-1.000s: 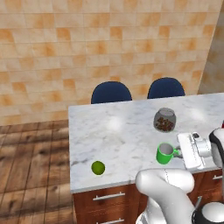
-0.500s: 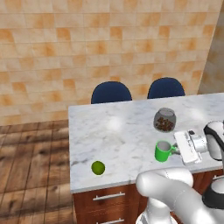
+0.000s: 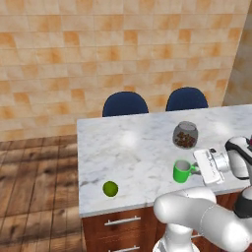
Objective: Open the cabinet directly in front. Then move the liquor and the mug to the dining counter with the jar on it.
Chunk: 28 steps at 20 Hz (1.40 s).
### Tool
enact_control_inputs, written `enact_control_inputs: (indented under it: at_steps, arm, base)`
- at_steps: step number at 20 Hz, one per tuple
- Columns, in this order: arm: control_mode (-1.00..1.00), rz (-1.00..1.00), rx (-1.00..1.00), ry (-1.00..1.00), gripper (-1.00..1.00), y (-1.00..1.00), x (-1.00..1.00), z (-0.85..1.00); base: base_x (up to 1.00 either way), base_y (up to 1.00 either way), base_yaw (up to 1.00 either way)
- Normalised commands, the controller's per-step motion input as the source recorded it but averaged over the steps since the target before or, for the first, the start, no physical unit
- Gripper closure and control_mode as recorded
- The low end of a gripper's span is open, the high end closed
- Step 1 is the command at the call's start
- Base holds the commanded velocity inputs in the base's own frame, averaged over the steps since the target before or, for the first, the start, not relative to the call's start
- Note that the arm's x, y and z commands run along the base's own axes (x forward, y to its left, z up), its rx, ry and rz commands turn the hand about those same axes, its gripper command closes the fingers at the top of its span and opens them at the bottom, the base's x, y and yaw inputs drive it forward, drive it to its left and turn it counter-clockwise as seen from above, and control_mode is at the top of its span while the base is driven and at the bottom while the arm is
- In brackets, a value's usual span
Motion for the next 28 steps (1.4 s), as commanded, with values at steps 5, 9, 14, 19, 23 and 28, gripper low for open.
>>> enact_control_inputs:
  at_steps: [5,9,14,19,23,28]
  arm:
    - [-1.00,-0.01,0.00,0.00,1.00,-0.03,0.08,-0.16]
    - [-1.00,-0.02,0.00,0.00,1.00,-0.06,0.11,-0.13]
    - [-1.00,-0.02,0.00,0.00,1.00,-0.06,0.16,-0.12]
    - [-1.00,-0.01,0.00,0.00,1.00,-0.05,0.12,-0.14]
    - [-1.00,-0.01,-0.01,0.00,1.00,-0.05,0.09,-0.15]
    - [-1.00,-0.01,0.00,0.00,-1.00,0.00,0.00,0.00]
  base:
    - [0.00,0.00,0.00]
    - [0.00,0.00,0.00]
    - [0.00,0.00,0.00]
    - [0.00,0.00,0.00]
    - [0.00,0.00,0.00]
    - [0.00,0.00,0.00]
